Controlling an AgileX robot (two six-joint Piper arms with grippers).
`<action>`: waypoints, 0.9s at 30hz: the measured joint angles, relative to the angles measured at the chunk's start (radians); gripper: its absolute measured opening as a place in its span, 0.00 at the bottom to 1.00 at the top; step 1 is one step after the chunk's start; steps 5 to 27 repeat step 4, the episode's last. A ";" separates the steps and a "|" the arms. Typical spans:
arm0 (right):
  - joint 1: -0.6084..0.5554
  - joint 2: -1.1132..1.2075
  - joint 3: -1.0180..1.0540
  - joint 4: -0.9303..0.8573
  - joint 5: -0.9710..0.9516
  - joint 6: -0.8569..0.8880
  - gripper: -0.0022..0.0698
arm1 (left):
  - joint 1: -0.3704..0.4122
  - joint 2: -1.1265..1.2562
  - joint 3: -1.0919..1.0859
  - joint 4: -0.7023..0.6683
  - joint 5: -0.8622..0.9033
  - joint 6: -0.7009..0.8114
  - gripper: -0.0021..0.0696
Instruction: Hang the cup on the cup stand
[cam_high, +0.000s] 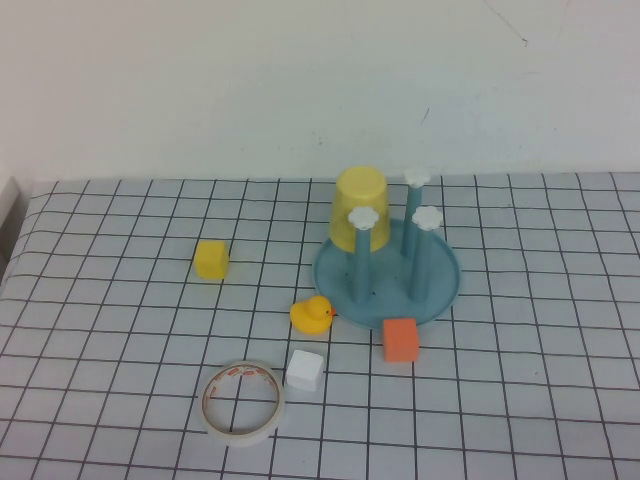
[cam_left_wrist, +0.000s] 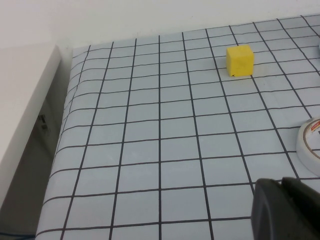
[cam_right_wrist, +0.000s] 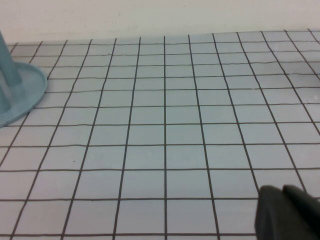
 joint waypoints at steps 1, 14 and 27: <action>0.000 0.000 0.000 0.000 0.000 0.000 0.03 | 0.000 0.000 0.000 0.000 0.000 0.000 0.03; 0.000 0.000 0.000 0.000 0.000 0.000 0.03 | 0.000 0.000 0.000 0.000 0.000 0.000 0.03; 0.000 0.000 0.000 0.000 0.000 0.000 0.03 | 0.000 0.000 0.000 0.000 0.000 0.000 0.03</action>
